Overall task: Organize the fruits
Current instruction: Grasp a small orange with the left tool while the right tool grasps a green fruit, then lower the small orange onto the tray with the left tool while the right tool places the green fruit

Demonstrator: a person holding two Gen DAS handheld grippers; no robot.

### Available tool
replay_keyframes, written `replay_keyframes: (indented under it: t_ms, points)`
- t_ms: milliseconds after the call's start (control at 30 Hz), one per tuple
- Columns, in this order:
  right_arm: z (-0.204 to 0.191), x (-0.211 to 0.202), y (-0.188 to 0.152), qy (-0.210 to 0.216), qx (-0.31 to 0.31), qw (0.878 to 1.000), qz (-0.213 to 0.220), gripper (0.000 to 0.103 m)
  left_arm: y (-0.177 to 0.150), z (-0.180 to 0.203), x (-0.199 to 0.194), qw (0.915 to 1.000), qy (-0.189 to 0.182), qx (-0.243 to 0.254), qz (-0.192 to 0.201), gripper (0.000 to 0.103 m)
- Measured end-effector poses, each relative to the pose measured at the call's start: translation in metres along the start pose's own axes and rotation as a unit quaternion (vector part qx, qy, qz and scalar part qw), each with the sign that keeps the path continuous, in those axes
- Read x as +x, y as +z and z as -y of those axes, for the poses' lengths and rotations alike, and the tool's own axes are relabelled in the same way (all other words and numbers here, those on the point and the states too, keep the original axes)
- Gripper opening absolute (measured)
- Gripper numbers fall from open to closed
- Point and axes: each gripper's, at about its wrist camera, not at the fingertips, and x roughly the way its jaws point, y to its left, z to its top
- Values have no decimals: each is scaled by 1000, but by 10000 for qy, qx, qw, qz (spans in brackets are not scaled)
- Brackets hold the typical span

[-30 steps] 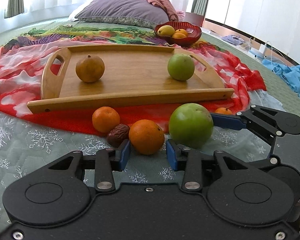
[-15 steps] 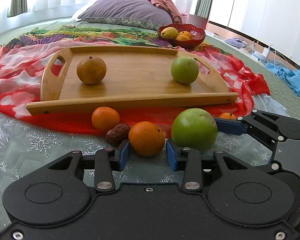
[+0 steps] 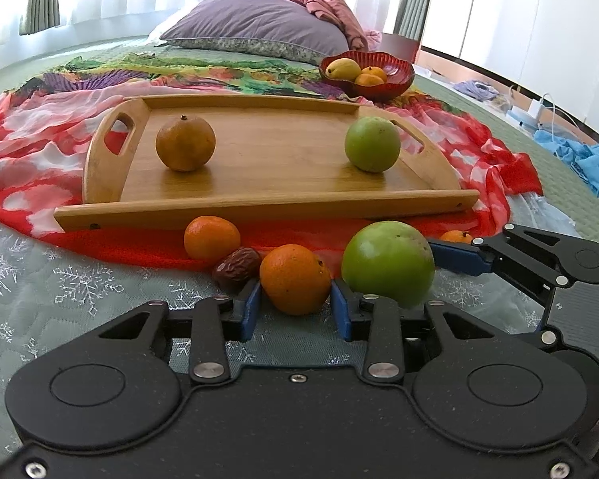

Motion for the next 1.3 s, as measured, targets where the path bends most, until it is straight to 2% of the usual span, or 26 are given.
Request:
replay_keyframes:
  t_ms: [167, 433, 800, 1033, 1300]
  points:
    - [-5, -2, 2, -122, -97, 9999, -24, 59, 2, 2, -7, 10000, -10, -23, 58, 34]
    - [-3, -12, 6, -149, 110, 9998, 19, 59, 15, 5, -28, 9991, 42, 97, 402, 34]
    - [13, -23, 19, -478, 508, 9972, 278, 58, 37, -9, -33, 9979, 241, 16, 593, 34]
    - [33, -25, 40, -618, 858, 9936, 407, 58, 66, -22, -32, 9969, 377, -34, 688, 34]
    - [68, -13, 82, -814, 1240, 9878, 473, 58, 110, -37, -22, 9961, 413, -60, 782, 34]
